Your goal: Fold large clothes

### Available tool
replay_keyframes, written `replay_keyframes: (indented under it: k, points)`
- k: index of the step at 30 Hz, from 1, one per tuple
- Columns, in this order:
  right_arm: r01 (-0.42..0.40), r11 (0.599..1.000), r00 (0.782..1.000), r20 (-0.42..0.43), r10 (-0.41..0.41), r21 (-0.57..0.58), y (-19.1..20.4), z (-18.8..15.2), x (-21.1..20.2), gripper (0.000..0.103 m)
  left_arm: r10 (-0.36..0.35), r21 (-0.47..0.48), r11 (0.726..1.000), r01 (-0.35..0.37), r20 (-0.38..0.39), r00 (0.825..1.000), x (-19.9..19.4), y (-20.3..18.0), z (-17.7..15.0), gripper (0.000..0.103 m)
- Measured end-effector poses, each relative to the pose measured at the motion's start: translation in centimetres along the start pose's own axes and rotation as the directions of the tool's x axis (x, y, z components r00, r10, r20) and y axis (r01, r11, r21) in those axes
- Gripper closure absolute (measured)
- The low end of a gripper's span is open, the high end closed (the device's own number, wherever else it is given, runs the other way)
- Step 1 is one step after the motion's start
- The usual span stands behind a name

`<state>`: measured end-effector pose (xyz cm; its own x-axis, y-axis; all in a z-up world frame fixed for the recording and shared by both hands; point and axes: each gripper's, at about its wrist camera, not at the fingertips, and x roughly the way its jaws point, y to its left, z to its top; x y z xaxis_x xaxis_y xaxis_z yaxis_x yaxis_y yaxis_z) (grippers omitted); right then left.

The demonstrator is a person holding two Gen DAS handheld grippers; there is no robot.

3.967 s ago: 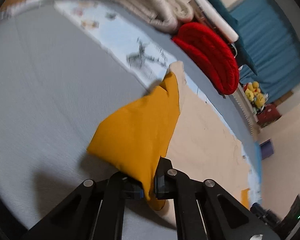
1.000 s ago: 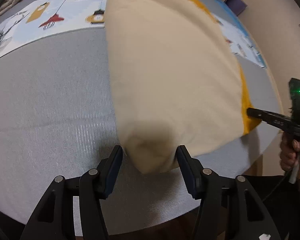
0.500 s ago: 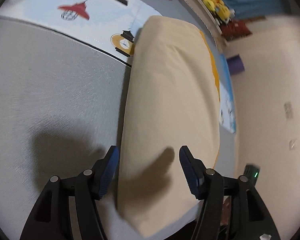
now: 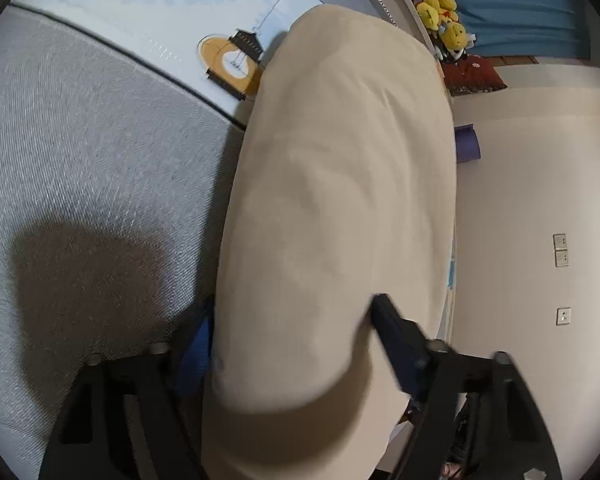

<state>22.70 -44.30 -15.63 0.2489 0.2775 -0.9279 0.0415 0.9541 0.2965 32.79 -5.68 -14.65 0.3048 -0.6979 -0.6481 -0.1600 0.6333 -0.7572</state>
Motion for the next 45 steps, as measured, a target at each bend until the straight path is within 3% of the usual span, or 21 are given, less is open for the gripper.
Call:
replay_keyframes:
  k: [1, 4, 11, 15, 18, 21, 24, 26, 28, 31, 32, 33, 35, 37, 39, 41, 43, 45]
  points:
    - [-0.001, 1.000, 1.000, 0.007, 0.001, -0.001, 0.1, 0.0, -0.2, 0.093, -0.003, 0.015, 1.000, 0.003, 0.002, 1.000, -0.4, -0.4, 0.3, 0.051]
    - [-0.037, 0.999, 0.999, 0.026, 0.037, -0.003, 1.2, 0.1, -0.4, 0.094, -0.034, 0.052, 0.998, 0.034, 0.006, 0.999, -2.5, -1.4, 1.0, 0.061]
    - [-0.092, 0.993, 0.995, 0.032, 0.094, -0.072, 7.8, 0.6, 0.8, 0.095, 0.052, 0.115, 0.992, -0.058, 0.050, 0.997, -8.2, -0.9, 2.8, 0.061]
    - [-0.104, 0.988, 0.993, 0.038, 0.109, -0.112, 11.3, 0.7, 1.3, 0.095, 0.124, 0.057, 0.990, -0.127, 0.056, 0.991, -11.0, 2.4, 3.6, 0.061]
    - [-0.071, 0.991, 0.996, 0.041, 0.076, -0.115, 12.5, 0.2, 1.2, 0.095, 0.217, 0.004, 0.976, -0.218, 0.070, 0.974, -12.7, 4.0, 3.3, 0.061]
    - [-0.040, 0.998, 0.999, 0.006, 0.040, -0.053, 12.0, -0.4, 1.6, 0.094, 0.235, 0.071, 0.968, -0.241, 0.078, 0.969, -14.2, 2.4, 1.6, 0.061]
    - [-0.005, 1.000, 1.000, -0.007, 0.005, -0.016, 10.8, -1.7, 1.4, 0.094, 0.259, 0.182, 0.948, -0.261, 0.037, 0.965, -13.9, 0.7, -1.1, 0.058]
    - [0.011, 1.000, 1.000, 0.012, -0.011, -0.011, 10.7, -2.3, 1.0, 0.094, 0.366, 0.286, 0.891, -0.352, 0.006, 0.931, -12.5, 0.8, -3.7, 0.057]
    - [0.028, 1.000, 0.999, 0.027, -0.028, -0.005, 10.7, -2.7, 0.7, 0.093, 0.509, 0.390, 0.786, -0.479, 0.028, 0.860, -10.7, 1.4, -6.2, 0.046]
    - [0.092, 0.995, 0.994, 0.057, -0.094, 0.035, 10.0, -3.6, -0.7, 0.082, 0.551, 0.424, 0.728, -0.539, 0.107, 0.828, -12.0, 0.0, -8.0, 0.046]
    - [0.123, 0.991, 0.988, 0.083, -0.126, 0.047, 9.9, -4.1, -1.7, 0.079, 0.561, 0.448, 0.691, -0.568, 0.163, 0.811, -12.9, -1.2, -8.9, 0.046]
    - [0.175, 0.983, 0.977, 0.115, -0.180, 0.051, 10.3, -4.8, -2.8, 0.077, 0.564, 0.470, 0.650, -0.598, 0.229, 0.793, -13.8, -2.3, -10.0, 0.046]
    - [0.275, 0.961, 0.941, 0.199, -0.273, 0.020, 11.5, -6.2, -5.1, 0.077, 0.555, 0.482, 0.605, -0.634, 0.315, 0.770, -15.5, -3.8, -12.2, 0.038]
    - [0.324, 0.946, 0.912, 0.271, -0.308, -0.013, 12.7, -7.6, -7.3, 0.070, 0.525, 0.461, 0.607, -0.648, 0.379, 0.762, -16.8, -5.2, -14.0, 0.015]
    - [0.370, 0.928, 0.871, 0.364, -0.331, -0.042, 14.3, -10.1, -9.9, 0.040, 0.477, 0.425, 0.628, -0.652, 0.452, 0.754, -18.5, -6.4, -16.3, 0.011]
    - [0.401, 0.914, 0.834, 0.435, -0.339, -0.059, 16.0, -12.4, -12.1, 0.023, 0.444, 0.404, 0.654, -0.640, 0.480, 0.757, -19.6, -6.7, -18.3, 0.008]
    - [0.412, 0.908, 0.818, 0.467, -0.336, -0.070, 17.2, -14.4, -13.4, 0.021, 0.418, 0.373, 0.686, -0.624, 0.501, 0.758, -20.8, -6.8, -20.4, 0.008]
    - [0.398, 0.915, 0.816, 0.484, -0.316, -0.073, 18.3, -16.3, -14.6, 0.020, 0.410, 0.343, 0.710, -0.615, 0.510, 0.756, -21.1, -7.3, -21.8, 0.007]
